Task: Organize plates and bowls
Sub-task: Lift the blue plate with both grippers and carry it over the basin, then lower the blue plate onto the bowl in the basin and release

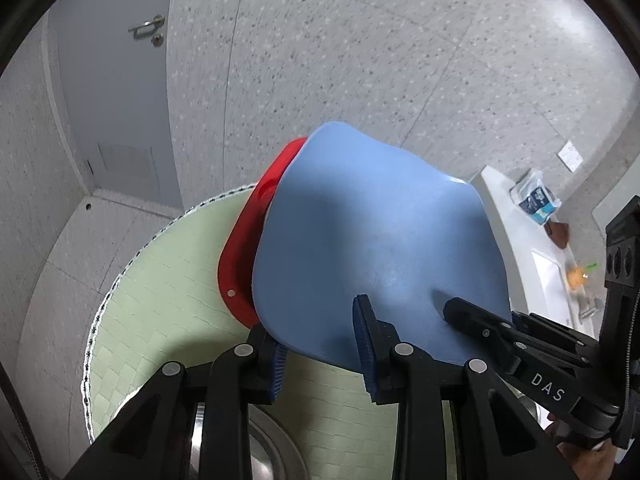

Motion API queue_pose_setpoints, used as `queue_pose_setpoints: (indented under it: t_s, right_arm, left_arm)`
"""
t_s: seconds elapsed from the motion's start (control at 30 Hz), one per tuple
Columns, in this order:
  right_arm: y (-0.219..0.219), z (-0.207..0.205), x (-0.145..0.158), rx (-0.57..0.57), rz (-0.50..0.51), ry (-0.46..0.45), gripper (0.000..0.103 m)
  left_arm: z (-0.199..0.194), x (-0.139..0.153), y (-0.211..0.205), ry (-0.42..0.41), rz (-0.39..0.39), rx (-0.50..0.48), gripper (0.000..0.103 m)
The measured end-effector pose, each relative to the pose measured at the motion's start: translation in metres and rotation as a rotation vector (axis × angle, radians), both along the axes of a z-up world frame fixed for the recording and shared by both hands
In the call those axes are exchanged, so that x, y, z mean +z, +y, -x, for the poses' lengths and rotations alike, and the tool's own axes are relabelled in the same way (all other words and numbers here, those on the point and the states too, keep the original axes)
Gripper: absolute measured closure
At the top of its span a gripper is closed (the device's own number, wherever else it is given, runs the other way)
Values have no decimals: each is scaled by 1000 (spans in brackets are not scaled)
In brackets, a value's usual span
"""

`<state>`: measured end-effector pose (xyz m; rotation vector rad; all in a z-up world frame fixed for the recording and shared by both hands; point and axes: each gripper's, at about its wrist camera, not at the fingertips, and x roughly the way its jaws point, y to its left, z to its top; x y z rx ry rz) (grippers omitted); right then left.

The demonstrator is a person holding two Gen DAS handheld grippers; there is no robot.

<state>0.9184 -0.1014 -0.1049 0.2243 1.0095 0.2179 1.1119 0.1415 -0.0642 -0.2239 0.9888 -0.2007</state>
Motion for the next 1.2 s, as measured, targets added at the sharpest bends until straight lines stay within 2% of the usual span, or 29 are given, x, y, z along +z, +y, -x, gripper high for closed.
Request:
queue_pose_setpoints:
  t_s: [0.23,0.4,0.47,0.5,0.6,0.67,0.7,0.9,0.93,0.97,1.2]
  right_arm:
    - [1,-18,-16,-2,10,45,82]
    - [-1,-23,-19,-1,15,47,82]
    - [-2,-25,-20,0,6,54,82]
    - [-1,-25,-19,-1,7,55,81]
    - [-2,-24,-15,-1,3,48,70]
    - [-2,-23,-12,-3,3,42,56]
    - [-2,-22,-11,-1,2,39,54]
    - [-4,-12,0,-6,-17,25,37]
    - [-6,-10,1,-15,-10,27,28]
    - [-7,-7,3,-23,-7,22,24]
    - [-22,16,16,-44,-24,-8,24]
  left_arm:
    - [-41,-20,-5,48,13,1,74]
    - [-54,-25,-4,45,14,-3,73]
    - [-54,-27,-2,40,18,-3,69]
    - [-54,-27,-2,39,9,-1,61]
    - [-47,-27,-3,25,4,1,54]
    - [-44,-25,-5,23,-4,4,41]
    - [-41,-24,-6,23,-13,12,33]
    - [-27,-19,-3,17,-2,48,26]
    - [-24,-17,-2,14,-2,56,25]
    - [-20,-15,-1,11,0,58,25]
    - [23,7,6,-40,-19,63,23]
